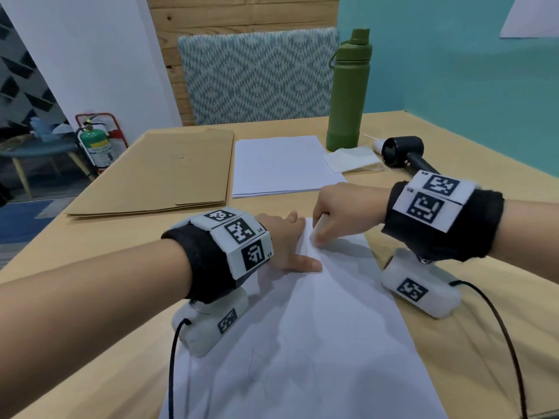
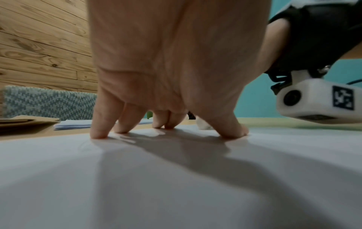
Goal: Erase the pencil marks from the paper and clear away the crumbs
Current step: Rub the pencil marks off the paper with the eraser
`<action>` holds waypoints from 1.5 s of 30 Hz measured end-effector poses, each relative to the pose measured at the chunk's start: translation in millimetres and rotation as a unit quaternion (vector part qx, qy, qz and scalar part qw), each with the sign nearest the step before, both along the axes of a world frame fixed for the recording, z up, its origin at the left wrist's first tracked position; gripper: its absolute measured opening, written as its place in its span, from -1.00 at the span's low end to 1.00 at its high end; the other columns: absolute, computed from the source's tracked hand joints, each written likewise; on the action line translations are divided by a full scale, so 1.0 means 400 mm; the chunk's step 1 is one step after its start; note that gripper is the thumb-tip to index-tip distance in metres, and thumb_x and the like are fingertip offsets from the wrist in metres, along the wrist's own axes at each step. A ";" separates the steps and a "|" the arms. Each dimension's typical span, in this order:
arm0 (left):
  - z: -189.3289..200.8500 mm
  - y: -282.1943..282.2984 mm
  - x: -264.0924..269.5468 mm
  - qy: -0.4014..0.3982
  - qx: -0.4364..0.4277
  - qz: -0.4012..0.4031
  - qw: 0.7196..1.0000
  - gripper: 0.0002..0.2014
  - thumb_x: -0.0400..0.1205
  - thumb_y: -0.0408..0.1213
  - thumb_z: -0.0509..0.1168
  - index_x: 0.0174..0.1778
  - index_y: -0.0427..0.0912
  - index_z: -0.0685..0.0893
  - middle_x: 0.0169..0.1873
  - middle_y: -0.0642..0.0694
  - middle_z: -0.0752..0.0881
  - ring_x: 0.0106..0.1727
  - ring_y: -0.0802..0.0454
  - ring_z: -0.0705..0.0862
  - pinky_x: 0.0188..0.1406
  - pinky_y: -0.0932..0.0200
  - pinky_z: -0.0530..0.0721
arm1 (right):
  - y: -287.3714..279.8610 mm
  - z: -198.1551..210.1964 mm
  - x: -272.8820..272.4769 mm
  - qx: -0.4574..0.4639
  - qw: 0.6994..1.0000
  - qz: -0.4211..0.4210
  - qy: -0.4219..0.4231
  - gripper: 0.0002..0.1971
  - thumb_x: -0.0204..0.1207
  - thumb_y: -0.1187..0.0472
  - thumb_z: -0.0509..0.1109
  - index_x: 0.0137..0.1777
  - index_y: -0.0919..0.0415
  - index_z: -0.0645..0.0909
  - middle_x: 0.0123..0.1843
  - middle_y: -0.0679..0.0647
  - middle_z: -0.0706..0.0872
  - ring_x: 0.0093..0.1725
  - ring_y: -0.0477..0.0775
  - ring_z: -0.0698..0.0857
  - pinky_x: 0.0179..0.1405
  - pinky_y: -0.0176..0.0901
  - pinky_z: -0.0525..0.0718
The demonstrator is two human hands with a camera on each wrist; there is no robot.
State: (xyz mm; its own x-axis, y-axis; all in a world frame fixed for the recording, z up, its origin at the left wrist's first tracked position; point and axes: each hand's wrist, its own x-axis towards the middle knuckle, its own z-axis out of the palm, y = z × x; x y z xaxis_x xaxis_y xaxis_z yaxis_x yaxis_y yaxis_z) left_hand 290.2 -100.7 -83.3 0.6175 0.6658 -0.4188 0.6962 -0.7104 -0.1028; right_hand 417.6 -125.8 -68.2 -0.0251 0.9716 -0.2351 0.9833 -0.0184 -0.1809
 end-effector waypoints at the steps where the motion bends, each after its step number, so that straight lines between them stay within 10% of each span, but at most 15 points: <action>1: 0.002 -0.001 -0.001 0.001 0.001 0.001 1.000 -0.09 0.58 0.33 0.03 0.67 -0.17 -0.12 0.68 -0.03 -0.05 0.55 -0.15 0.35 0.43 0.04 0.35 | 0.007 0.005 -0.001 0.003 1.000 -0.002 -0.009 -0.76 0.37 0.15 0.46 -0.48 0.15 0.56 -0.50 -0.05 0.54 -0.41 -0.06 0.49 -0.48 -0.25 0.38; 5: 0.005 -0.004 0.000 0.009 0.007 -0.004 1.000 -0.07 0.55 0.36 0.04 0.67 -0.12 -0.15 0.68 0.03 -0.06 0.55 -0.14 0.37 0.42 0.05 0.37 | 0.045 0.006 0.013 0.045 0.998 -0.045 -0.018 -0.81 0.40 0.23 0.45 -0.07 0.35 0.75 -0.08 0.16 0.79 -0.04 0.14 0.70 -0.24 -0.22 0.54; 9: -0.003 0.007 0.001 0.006 -0.001 -0.025 1.000 -0.06 0.52 0.38 0.09 0.67 -0.08 -0.12 0.68 0.04 -0.08 0.52 -0.13 0.41 0.39 0.04 0.40 | 0.006 0.000 -0.010 -0.012 1.000 0.013 -0.016 -0.82 0.41 0.23 0.38 -0.40 0.25 0.60 -0.45 0.07 0.55 -0.33 0.07 0.51 -0.43 -0.22 0.42; 15: -0.012 0.005 -0.007 -0.001 -0.033 -0.005 0.999 -0.03 0.52 0.35 0.11 0.65 0.01 -0.31 0.66 0.06 -0.26 0.65 -0.25 0.09 0.57 -0.12 0.15 | 0.028 0.042 0.026 0.083 0.994 -0.056 -0.034 -0.67 0.42 0.34 0.33 -0.56 0.24 0.38 -0.52 0.08 0.36 -0.44 0.06 0.35 -0.56 -0.25 0.23; 18: -0.015 0.004 -0.006 -0.035 -0.066 0.019 0.997 -0.19 0.61 0.27 0.02 0.67 -0.08 -0.10 0.67 0.01 -0.24 0.65 -0.37 -0.02 0.60 -0.25 0.08 | 0.029 0.047 0.057 0.082 0.993 -0.083 0.034 -0.65 0.42 0.27 0.38 -0.57 0.21 0.41 -0.56 0.02 0.43 -0.51 0.02 0.39 -0.56 -0.26 0.32; 25: -0.002 0.005 0.009 -0.032 -0.018 -0.019 0.999 -0.39 0.67 0.14 0.06 0.50 -0.23 0.26 0.46 -0.18 0.36 0.36 -0.19 0.46 0.32 -0.08 0.47 | -0.009 0.025 0.040 -0.023 0.997 -0.033 0.071 -0.87 0.39 0.12 0.46 -0.31 0.16 0.69 -0.50 -0.06 0.61 -0.52 -0.06 0.53 -0.63 -0.40 0.44; 32: -0.019 -0.003 0.003 -0.018 -0.058 -0.003 0.998 -0.03 0.59 0.25 0.12 0.65 -0.23 -0.28 0.67 -0.10 -0.22 0.69 -0.13 -0.09 0.64 -0.07 0.03 | 0.027 -0.011 0.024 0.057 0.997 -0.041 0.021 -0.90 0.42 0.29 0.39 -0.17 0.29 0.73 -0.17 0.17 0.76 -0.14 0.11 0.64 -0.29 -0.22 0.55; 35: -0.020 -0.002 0.002 -0.015 -0.063 -0.003 0.998 0.00 0.58 0.25 0.14 0.64 -0.22 -0.32 0.66 -0.11 -0.26 0.69 -0.11 -0.17 0.64 -0.04 -0.04 | 0.010 -0.012 0.018 0.030 1.000 -0.005 0.005 -0.87 0.44 0.30 0.32 -0.29 0.23 0.67 -0.31 0.09 0.65 -0.19 0.12 0.59 -0.34 -0.22 0.52; 45: -0.044 0.005 -0.006 -0.008 -0.045 0.000 0.999 0.08 0.53 0.35 0.10 0.61 -0.29 -0.39 0.64 -0.18 -0.35 0.68 -0.08 -0.24 0.66 -0.08 -0.11 | 0.026 0.012 0.058 0.111 0.984 0.133 -0.042 -0.74 0.54 0.15 0.38 0.20 0.06 0.71 -0.08 -0.07 0.54 0.03 -0.01 0.54 -0.22 -0.26 0.43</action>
